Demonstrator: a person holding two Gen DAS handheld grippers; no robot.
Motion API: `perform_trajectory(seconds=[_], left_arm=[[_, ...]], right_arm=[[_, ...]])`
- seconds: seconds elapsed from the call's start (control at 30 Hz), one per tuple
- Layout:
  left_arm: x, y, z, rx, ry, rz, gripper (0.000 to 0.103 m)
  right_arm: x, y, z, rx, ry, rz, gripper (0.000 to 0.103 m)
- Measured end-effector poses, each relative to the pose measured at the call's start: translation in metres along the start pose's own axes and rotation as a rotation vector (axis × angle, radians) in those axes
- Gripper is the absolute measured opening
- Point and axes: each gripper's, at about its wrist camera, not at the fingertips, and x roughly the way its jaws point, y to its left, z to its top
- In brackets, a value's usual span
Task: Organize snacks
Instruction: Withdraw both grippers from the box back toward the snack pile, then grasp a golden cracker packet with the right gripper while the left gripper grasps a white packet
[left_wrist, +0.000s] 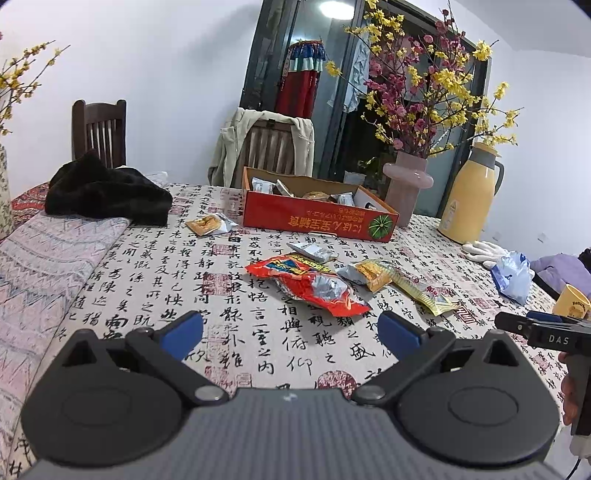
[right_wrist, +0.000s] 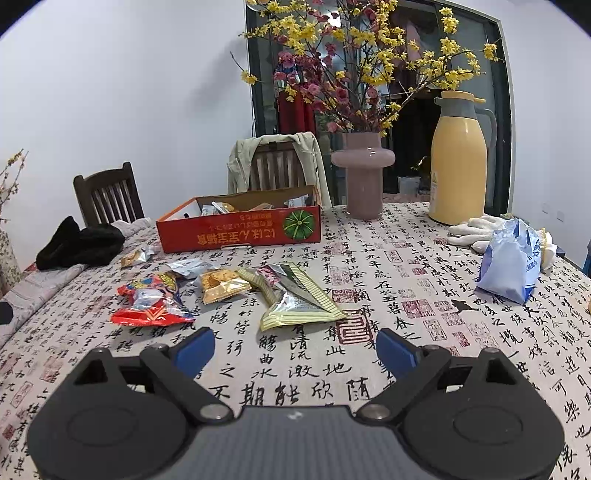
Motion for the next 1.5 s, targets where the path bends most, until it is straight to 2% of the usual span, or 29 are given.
perform_trajectory(seconds=[0.43,0.53,0.67,0.8,0.93,1.03,1.13,1.23,1.27,1.3,1.33,1.43,1.5], left_arm=[[0.069,0.004,0.016,0.022,0.070,-0.004,0.103],[0.090,0.008,0.021,0.000,0.110,-0.021,0.102],[0.120,0.004,0.034,-0.026,0.161,-0.056,0.102],[0.147,-0.010,0.054,0.065,0.133,-0.057,0.102],[0.173,-0.017,0.065,0.104,0.147,-0.081,0.102],[0.193,-0.021,0.070,0.139,0.162,-0.085,0.096],[0.209,-0.020,0.075,0.165,0.168,-0.080,0.091],[0.223,-0.019,0.078,0.187,0.181,-0.083,0.089],[0.230,-0.020,0.080,0.199,0.188,-0.086,0.089],[0.235,-0.021,0.082,0.211,0.194,-0.088,0.088],[0.241,-0.022,0.082,0.224,0.200,-0.095,0.087],[0.265,-0.031,0.084,0.266,0.229,-0.122,0.085],[0.282,-0.039,0.083,0.290,0.253,-0.129,0.079]], right_arm=[[0.057,0.009,0.016,-0.067,0.047,0.019,0.094],[0.073,0.013,0.019,-0.082,0.065,0.039,0.094],[0.095,0.022,0.029,-0.105,0.090,0.102,0.093],[0.115,0.030,0.046,-0.130,0.096,0.143,0.091],[0.137,0.035,0.063,-0.104,0.128,0.254,0.090],[0.158,0.045,0.070,-0.140,0.143,0.275,0.087],[0.185,0.056,0.075,-0.168,0.167,0.295,0.083],[0.209,0.067,0.074,-0.189,0.196,0.312,0.074],[0.215,0.070,0.073,-0.200,0.206,0.315,0.067],[0.220,0.072,0.070,-0.213,0.219,0.318,0.055],[0.224,0.074,0.067,-0.223,0.231,0.322,0.048],[0.225,0.067,0.068,-0.215,0.238,0.316,0.046],[0.221,0.055,0.075,-0.189,0.205,0.303,0.045]])
